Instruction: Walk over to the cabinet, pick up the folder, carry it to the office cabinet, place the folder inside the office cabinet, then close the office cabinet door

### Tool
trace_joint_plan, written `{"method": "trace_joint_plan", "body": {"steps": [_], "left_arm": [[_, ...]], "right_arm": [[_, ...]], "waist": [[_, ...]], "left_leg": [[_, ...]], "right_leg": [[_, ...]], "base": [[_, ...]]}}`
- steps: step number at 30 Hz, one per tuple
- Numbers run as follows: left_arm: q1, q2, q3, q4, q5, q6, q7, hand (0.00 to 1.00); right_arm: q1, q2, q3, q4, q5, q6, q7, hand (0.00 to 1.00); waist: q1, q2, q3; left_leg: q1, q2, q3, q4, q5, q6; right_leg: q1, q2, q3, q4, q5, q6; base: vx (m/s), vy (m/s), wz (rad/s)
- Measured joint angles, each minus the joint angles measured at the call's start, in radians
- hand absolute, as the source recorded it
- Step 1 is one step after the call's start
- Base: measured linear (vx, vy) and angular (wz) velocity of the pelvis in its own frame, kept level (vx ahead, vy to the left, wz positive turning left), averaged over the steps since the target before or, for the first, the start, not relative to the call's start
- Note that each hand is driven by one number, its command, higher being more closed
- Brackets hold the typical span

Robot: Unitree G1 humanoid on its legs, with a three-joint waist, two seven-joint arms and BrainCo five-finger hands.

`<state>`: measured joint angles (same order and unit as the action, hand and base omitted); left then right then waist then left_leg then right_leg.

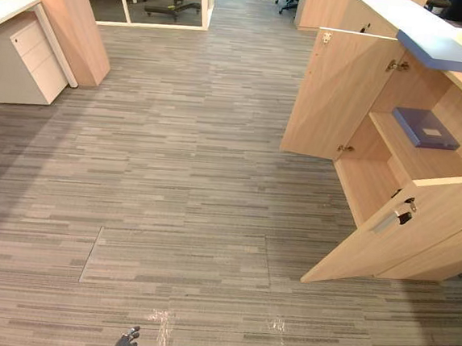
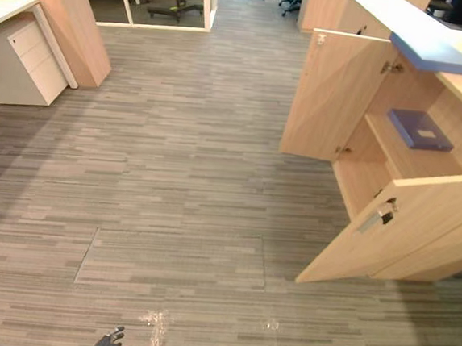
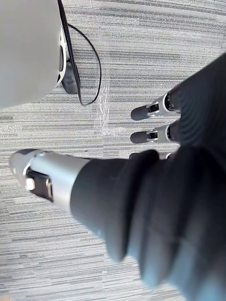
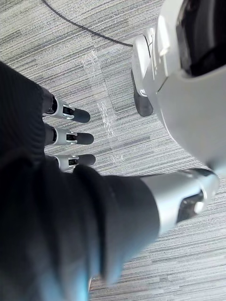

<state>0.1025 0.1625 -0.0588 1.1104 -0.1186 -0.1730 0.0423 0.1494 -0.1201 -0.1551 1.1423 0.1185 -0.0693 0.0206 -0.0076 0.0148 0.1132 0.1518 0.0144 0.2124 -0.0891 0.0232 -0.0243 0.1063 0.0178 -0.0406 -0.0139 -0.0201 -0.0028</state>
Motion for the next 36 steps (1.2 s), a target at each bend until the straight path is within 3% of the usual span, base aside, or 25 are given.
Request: {"method": "trace_joint_plan", "body": {"steps": [17,25,36], "left_arm": [[-0.015,0.002,-0.043,-0.042,0.045,-0.015,0.011,0.0],[-0.054,-0.057,-0.091,-0.044,0.09,-0.026,0.01,0.0],[-0.068,-0.061,-0.117,-0.042,0.131,-0.031,0.007,0.0]], "right_arm": [[0.0,0.0,0.0,0.0,0.0,0.0,0.008,0.0],[-0.002,-0.002,0.02,-0.004,0.0,-0.003,0.007,0.0],[-0.007,-0.002,0.026,-0.003,0.0,-0.003,0.007,0.0]], "waist": [[0.0,-0.002,0.001],[-0.003,-0.007,0.003],[-0.006,-0.01,0.004]], "left_leg": [[-0.009,0.003,-0.011,-0.001,0.014,-0.004],[-0.011,0.0,-0.014,-0.001,0.016,0.0],[-0.011,0.003,-0.021,-0.001,0.017,0.0]], "right_leg": [[0.006,0.002,-0.015,0.0,0.001,0.007],[0.002,0.0,-0.019,0.0,0.004,0.003],[0.007,0.002,-0.027,-0.004,0.004,0.002]], "base": [[-0.04,-0.016,0.02],[-0.03,-0.005,0.0],[0.0,0.0,0.01]]}}
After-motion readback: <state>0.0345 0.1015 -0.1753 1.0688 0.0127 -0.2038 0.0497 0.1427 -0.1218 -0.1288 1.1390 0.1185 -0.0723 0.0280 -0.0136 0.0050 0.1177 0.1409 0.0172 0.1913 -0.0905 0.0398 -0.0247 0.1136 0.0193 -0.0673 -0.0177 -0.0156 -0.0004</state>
